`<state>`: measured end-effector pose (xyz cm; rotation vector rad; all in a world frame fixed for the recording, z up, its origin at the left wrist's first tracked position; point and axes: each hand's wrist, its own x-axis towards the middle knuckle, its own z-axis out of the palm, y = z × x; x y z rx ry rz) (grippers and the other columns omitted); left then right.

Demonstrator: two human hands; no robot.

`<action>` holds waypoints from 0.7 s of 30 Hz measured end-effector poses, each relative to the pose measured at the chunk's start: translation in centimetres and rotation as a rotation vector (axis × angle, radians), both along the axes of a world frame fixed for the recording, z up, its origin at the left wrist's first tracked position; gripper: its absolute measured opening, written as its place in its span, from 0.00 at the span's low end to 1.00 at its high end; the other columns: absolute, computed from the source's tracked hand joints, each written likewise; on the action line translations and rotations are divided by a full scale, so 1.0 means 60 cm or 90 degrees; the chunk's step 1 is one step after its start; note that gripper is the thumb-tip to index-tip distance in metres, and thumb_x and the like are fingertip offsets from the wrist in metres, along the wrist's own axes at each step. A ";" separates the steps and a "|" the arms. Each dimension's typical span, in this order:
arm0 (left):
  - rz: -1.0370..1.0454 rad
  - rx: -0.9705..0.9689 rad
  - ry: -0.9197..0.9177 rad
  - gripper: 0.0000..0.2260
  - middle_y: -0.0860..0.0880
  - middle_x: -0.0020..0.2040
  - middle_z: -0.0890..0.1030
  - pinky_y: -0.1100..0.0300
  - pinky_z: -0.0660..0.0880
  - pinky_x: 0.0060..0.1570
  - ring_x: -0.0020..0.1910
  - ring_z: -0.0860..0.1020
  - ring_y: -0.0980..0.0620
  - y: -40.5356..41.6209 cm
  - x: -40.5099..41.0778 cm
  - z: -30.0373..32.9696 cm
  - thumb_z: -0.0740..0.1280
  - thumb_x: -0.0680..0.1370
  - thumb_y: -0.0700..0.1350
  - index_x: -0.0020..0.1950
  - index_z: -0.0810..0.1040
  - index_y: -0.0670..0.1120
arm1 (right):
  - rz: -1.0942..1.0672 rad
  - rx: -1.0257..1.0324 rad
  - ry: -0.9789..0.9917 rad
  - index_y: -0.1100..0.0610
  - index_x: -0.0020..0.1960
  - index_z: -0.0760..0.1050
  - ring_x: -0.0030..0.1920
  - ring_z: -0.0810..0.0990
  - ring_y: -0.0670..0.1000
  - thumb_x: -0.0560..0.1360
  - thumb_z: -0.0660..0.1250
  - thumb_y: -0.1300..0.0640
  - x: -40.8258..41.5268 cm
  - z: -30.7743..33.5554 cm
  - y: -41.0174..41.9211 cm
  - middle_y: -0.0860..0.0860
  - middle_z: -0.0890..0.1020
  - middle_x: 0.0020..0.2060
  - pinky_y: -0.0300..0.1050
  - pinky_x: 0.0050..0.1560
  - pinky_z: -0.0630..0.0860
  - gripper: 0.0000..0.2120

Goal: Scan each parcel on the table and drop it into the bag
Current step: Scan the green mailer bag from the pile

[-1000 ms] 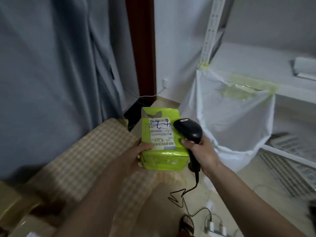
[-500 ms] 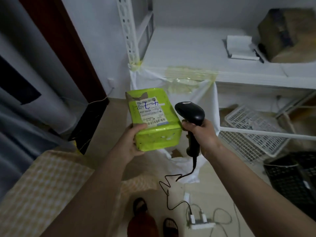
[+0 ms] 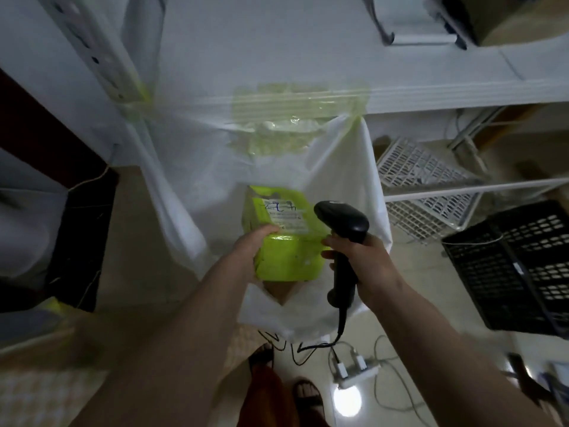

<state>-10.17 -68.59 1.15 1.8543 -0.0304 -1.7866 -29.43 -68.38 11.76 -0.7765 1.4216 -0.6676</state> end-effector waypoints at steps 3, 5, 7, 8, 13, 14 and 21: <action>0.029 0.043 -0.048 0.40 0.44 0.54 0.83 0.40 0.80 0.48 0.48 0.83 0.42 -0.010 0.015 -0.105 0.80 0.49 0.57 0.60 0.77 0.48 | -0.018 0.033 -0.002 0.62 0.54 0.78 0.41 0.80 0.55 0.73 0.69 0.64 0.017 -0.040 -0.015 0.58 0.82 0.41 0.49 0.43 0.74 0.09; 0.010 0.051 -0.099 0.42 0.43 0.60 0.79 0.43 0.79 0.54 0.53 0.81 0.41 -0.016 0.020 -0.109 0.78 0.49 0.57 0.61 0.75 0.48 | -0.013 0.052 0.003 0.61 0.52 0.79 0.41 0.80 0.55 0.73 0.69 0.63 0.026 -0.061 -0.020 0.58 0.82 0.41 0.51 0.44 0.74 0.08; 0.024 0.040 -0.173 0.39 0.42 0.65 0.75 0.45 0.75 0.61 0.60 0.77 0.41 -0.022 0.027 -0.121 0.78 0.58 0.54 0.65 0.71 0.45 | -0.016 0.069 0.003 0.59 0.47 0.80 0.41 0.80 0.55 0.73 0.70 0.63 0.037 -0.076 -0.022 0.58 0.82 0.41 0.50 0.45 0.74 0.04; 0.032 0.042 -0.227 0.39 0.42 0.67 0.72 0.45 0.72 0.64 0.63 0.74 0.40 -0.023 0.028 -0.121 0.77 0.62 0.53 0.69 0.67 0.44 | -0.020 0.077 0.005 0.59 0.45 0.80 0.41 0.79 0.56 0.72 0.70 0.63 0.042 -0.081 -0.024 0.58 0.81 0.40 0.50 0.45 0.73 0.02; -0.589 0.228 -0.466 0.33 0.35 0.78 0.53 0.37 0.45 0.74 0.77 0.50 0.35 0.007 0.033 -0.123 0.58 0.79 0.58 0.79 0.53 0.42 | -0.029 0.099 0.017 0.60 0.44 0.78 0.41 0.77 0.58 0.74 0.68 0.65 0.063 -0.088 -0.029 0.61 0.80 0.40 0.51 0.44 0.72 0.02; -0.754 0.239 -0.461 0.30 0.37 0.78 0.56 0.36 0.46 0.74 0.77 0.53 0.36 0.019 0.038 -0.116 0.57 0.80 0.57 0.78 0.58 0.43 | -0.029 0.100 0.015 0.60 0.44 0.78 0.42 0.77 0.58 0.74 0.67 0.66 0.067 -0.086 -0.030 0.62 0.79 0.40 0.51 0.44 0.72 0.02; -1.070 0.296 -0.381 0.32 0.43 0.75 0.63 0.38 0.58 0.70 0.73 0.64 0.38 0.071 0.038 -0.066 0.64 0.78 0.59 0.77 0.61 0.46 | 0.012 0.117 0.014 0.62 0.51 0.77 0.42 0.79 0.56 0.74 0.68 0.65 0.090 -0.080 -0.029 0.62 0.80 0.44 0.48 0.43 0.76 0.06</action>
